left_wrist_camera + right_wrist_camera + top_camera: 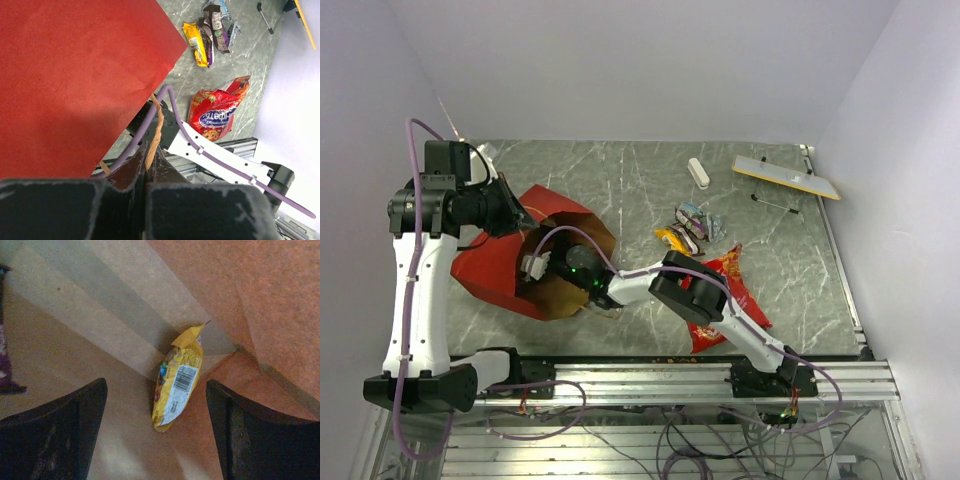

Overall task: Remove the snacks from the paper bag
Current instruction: Take out the snack from the paper bag.

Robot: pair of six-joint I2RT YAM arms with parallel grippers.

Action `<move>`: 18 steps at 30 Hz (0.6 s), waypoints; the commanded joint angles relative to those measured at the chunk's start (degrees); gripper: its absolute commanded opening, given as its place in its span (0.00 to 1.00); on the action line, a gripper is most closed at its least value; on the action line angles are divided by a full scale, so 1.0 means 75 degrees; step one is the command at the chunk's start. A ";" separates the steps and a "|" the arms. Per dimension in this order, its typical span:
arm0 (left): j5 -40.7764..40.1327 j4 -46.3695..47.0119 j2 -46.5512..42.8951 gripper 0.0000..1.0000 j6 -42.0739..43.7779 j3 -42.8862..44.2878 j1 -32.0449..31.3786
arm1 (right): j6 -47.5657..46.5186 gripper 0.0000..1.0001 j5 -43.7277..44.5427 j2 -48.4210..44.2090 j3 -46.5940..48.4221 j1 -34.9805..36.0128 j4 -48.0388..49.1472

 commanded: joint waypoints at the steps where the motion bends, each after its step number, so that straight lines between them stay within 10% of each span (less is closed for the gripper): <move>1: 0.0090 -0.0383 -0.0126 0.07 0.0359 0.0237 -0.0019 | -0.0430 0.80 0.0491 0.0546 0.0851 -0.0107 0.0088; 18: 0.0234 -0.0730 -0.0255 0.07 0.0794 0.0132 -0.0020 | -0.0564 0.77 0.1079 0.2422 0.3834 -0.0667 -0.1455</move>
